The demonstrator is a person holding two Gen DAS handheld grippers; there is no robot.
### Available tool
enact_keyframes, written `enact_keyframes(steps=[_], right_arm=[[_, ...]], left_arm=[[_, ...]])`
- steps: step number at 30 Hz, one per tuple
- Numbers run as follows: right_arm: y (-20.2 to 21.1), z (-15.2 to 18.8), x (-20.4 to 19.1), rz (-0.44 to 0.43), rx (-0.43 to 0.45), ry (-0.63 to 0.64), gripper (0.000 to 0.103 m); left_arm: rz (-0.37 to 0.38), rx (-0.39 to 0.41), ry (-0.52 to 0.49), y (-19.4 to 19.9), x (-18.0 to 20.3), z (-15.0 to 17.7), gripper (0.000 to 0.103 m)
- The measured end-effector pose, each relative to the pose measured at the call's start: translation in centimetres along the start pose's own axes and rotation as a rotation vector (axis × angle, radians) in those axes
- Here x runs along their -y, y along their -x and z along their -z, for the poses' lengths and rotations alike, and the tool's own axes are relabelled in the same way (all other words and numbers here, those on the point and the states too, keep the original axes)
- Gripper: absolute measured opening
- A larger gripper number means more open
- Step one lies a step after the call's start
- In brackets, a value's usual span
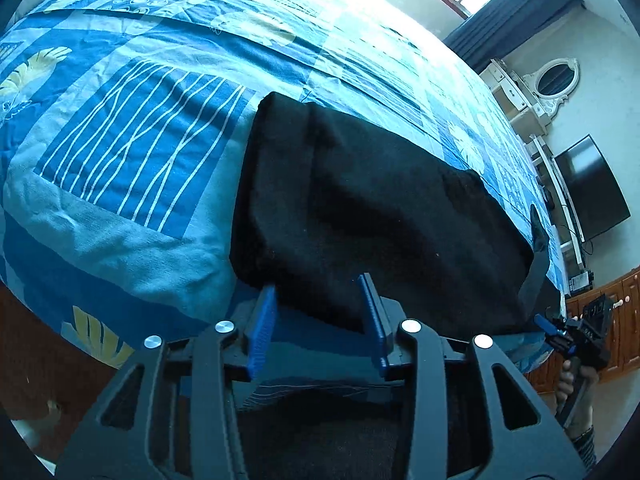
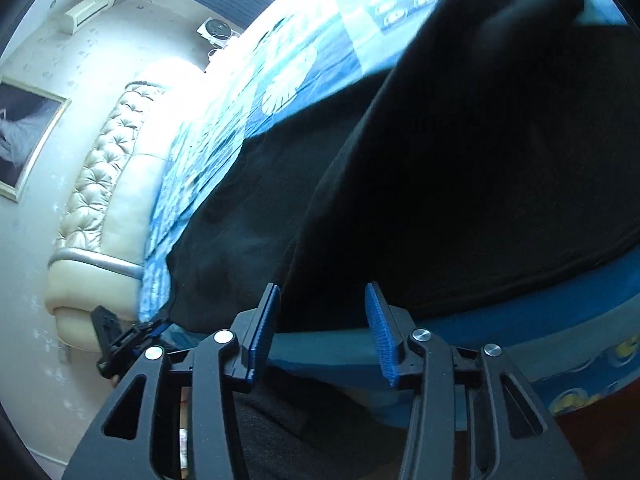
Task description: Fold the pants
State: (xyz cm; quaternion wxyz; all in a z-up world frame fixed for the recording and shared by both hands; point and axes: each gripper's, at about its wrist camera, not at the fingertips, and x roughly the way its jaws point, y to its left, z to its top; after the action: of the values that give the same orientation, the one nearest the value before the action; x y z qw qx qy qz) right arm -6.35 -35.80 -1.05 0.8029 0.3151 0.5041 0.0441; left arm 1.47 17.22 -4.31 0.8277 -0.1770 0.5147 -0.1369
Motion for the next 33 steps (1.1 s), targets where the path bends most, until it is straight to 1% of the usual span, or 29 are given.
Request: enact_keyframes(steps=[2, 4, 5, 8, 10, 12, 15, 18, 20, 21, 22, 24, 25, 26, 29, 31, 33], right_arm=[[1.8, -3.7, 0.3, 0.105, 0.087, 0.056, 0.060], [2.6, -8.2, 1.5, 0.184, 0.163, 0.058, 0.061], [2.2, -10.8, 2.2, 0.235, 0.172, 0.051, 0.064], [-0.2, -18.2, 4.8, 0.402, 0.178, 0.030, 0.064], [-2.5, -22.9, 6.5, 0.524, 0.145, 0.016, 0.064], [-4.5, -26.3, 7.9, 0.606, 0.123, -0.009, 0.064], [-6.1, -29.4, 10.5, 0.675, 0.117, -0.080, 0.064], [-7.6, -31.1, 12.5, 0.727, 0.100, -0.128, 0.064], [-8.3, -31.1, 13.3, 0.763, 0.079, -0.140, 0.064], [-8.7, -31.1, 13.9, 0.779, 0.066, -0.147, 0.057], [-8.7, -31.1, 14.3, 0.785, 0.071, -0.151, 0.051], [-8.0, -30.9, 14.4, 0.779, 0.097, -0.138, 0.018], [-7.4, -30.8, 14.3, 0.741, 0.110, -0.123, 0.011], [-6.5, -30.5, 14.2, 0.715, 0.137, -0.116, 0.009], [-2.0, -28.8, 13.9, 0.607, 0.244, -0.101, 0.009], [1.9, -26.7, 14.0, 0.526, 0.322, -0.106, 0.009], [5.9, -23.8, 14.8, 0.475, 0.393, -0.127, 0.009]], left_arm=[[-0.009, 0.027, -0.004, 0.7, 0.6, -0.1, 0.051], [-0.013, 0.049, -0.010, 0.9, 1.4, -0.4, 0.057], [-0.010, 0.054, -0.014, 0.8, 1.7, -0.7, 0.061], [-0.016, 0.040, 0.004, -0.3, 2.5, -1.3, 0.067], [-0.012, 0.026, 0.026, -1.2, 2.8, -1.3, 0.068], [-0.018, 0.019, 0.040, -1.9, 3.0, -1.1, 0.068], [-0.048, 0.016, 0.022, -2.7, 3.4, -0.8, 0.069], [-0.075, 0.016, -0.020, -3.2, 3.8, -0.7, 0.070], [-0.086, 0.016, -0.028, -3.5, 3.9, -0.7, 0.071], [-0.088, 0.015, -0.027, -3.6, 3.9, -0.7, 0.071], [-0.085, 0.015, -0.020, -3.7, 3.8, -0.8, 0.072], [-0.076, 0.013, -0.001, -4.0, 3.6, -1.0, 0.076], [-0.076, 0.014, 0.006, -4.1, 3.6, -1.0, 0.076], [-0.078, 0.015, 0.010, -4.1, 3.7, -1.0, 0.076], [-0.091, 0.015, 0.003, -4.3, 3.8, -1.0, 0.077], [-0.101, 0.019, -0.005, -4.3, 4.0, -0.9, 0.077], [-0.110, 0.023, -0.014, -4.4, 4.1, -0.9, 0.077]])
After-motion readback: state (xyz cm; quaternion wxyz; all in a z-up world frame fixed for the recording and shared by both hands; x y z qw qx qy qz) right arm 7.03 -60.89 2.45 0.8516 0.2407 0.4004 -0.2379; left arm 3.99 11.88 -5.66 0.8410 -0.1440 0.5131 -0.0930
